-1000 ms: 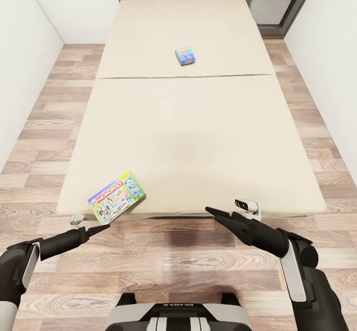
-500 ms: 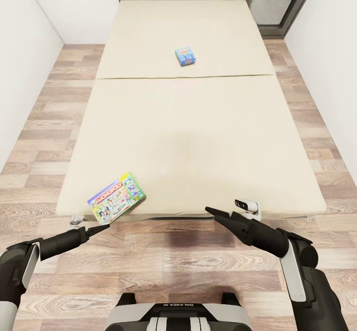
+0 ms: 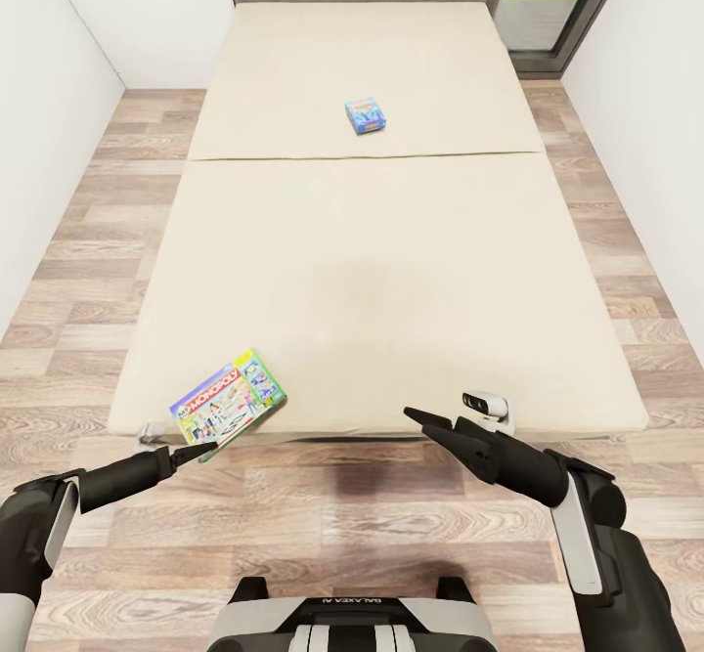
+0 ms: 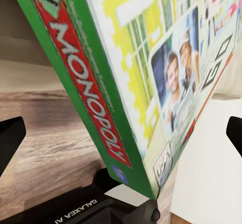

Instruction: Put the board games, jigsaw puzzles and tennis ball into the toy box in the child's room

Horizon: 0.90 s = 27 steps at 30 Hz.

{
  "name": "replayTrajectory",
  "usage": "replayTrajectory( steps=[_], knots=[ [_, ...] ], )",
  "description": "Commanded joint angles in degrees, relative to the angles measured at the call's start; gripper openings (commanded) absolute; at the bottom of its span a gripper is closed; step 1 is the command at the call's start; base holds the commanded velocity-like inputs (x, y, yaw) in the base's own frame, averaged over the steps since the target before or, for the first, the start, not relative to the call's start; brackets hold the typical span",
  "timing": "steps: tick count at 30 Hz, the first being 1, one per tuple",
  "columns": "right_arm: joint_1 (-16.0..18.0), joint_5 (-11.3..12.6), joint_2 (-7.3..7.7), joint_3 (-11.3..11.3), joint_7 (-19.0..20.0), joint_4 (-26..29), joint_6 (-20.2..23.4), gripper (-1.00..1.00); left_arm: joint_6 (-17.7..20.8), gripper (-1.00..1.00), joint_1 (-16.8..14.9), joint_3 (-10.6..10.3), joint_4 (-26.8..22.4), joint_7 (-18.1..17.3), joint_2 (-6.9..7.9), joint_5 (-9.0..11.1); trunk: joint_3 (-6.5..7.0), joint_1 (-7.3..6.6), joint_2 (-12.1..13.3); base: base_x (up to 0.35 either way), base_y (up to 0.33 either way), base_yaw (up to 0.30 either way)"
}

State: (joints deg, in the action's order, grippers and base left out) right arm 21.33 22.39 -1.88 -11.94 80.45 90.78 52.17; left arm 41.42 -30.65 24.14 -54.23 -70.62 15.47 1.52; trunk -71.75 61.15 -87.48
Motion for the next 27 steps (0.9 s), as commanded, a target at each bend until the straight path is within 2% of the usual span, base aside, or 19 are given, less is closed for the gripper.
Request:
replayTrajectory(
  steps=[1,12,13,27],
  knots=[
    [0.0,0.0,-0.07,-0.1,0.1,0.0,0.5,1.00,0.6,1.00,0.0,0.0,0.0,-0.1,-0.01,0.2,-0.02,0.00,0.0,0.004,0.000,0.000],
    [0.0,0.0,-0.14,0.0,0.1,0.0,0.5,1.00,0.6,1.00,0.0,0.0,0.0,0.0,-0.11,0.1,-0.02,0.00,0.0,0.006,0.000,0.000],
    [0.0,0.0,-0.14,0.0,0.1,0.0,0.5,1.00,0.5,-1.00,0.0,0.0,0.0,0.0,-0.12,0.1,-0.02,0.00,0.0,0.046,0.000,0.000],
    [0.0,0.0,-0.15,0.0,0.1,0.0,0.5,1.00,-0.2,-1.00,0.0,0.0,0.0,-0.1,-0.18,0.2,-0.02,0.00,0.0,0.021,0.000,0.000]
  ],
)
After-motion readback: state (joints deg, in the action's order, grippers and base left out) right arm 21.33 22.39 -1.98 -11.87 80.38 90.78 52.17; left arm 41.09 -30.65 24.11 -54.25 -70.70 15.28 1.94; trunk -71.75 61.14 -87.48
